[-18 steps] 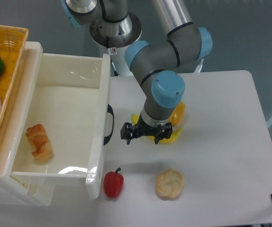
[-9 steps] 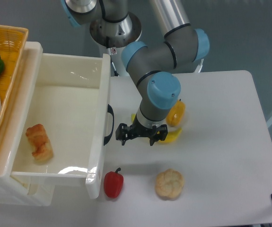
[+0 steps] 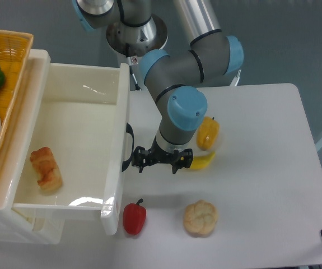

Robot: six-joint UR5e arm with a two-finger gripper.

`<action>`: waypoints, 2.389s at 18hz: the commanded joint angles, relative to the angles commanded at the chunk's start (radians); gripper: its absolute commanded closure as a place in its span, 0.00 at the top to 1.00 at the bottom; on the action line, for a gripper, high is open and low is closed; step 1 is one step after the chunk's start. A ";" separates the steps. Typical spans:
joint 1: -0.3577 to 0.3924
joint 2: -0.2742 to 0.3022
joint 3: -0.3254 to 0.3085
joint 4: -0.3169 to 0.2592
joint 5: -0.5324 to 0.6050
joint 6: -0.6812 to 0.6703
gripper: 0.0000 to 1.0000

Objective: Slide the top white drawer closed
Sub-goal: 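Push the drawer front with the gripper, sliding the drawer inward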

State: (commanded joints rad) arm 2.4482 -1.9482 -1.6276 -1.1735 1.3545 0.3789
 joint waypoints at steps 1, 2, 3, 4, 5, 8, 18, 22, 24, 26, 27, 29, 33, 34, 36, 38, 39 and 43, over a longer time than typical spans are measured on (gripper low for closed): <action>0.000 0.000 0.000 0.000 -0.006 0.000 1.00; 0.000 0.003 0.000 -0.002 -0.012 0.000 1.00; -0.002 0.005 0.000 -0.002 -0.012 0.000 1.00; -0.003 0.006 0.000 -0.002 -0.015 0.000 1.00; -0.006 0.008 0.000 -0.002 -0.018 0.000 1.00; -0.008 0.009 0.000 -0.002 -0.029 0.000 1.00; -0.023 0.014 0.000 -0.009 -0.044 -0.002 1.00; -0.032 0.015 0.000 -0.011 -0.055 -0.003 1.00; -0.032 0.021 0.000 -0.011 -0.060 -0.003 1.00; -0.034 0.026 0.000 -0.011 -0.061 -0.003 1.00; -0.035 0.026 0.000 -0.012 -0.061 -0.003 1.00; -0.044 0.028 0.000 -0.020 -0.061 -0.014 1.00; -0.049 0.029 0.000 -0.020 -0.060 -0.023 1.00; -0.049 0.035 0.000 -0.020 -0.060 -0.023 1.00; -0.064 0.035 0.000 -0.020 -0.058 -0.025 1.00; -0.066 0.037 0.000 -0.018 -0.060 -0.023 1.00; -0.066 0.038 0.000 -0.018 -0.060 -0.023 1.00; -0.081 0.041 0.000 -0.018 -0.060 -0.026 1.00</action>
State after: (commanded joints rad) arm 2.3669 -1.9068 -1.6276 -1.1919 1.2947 0.3528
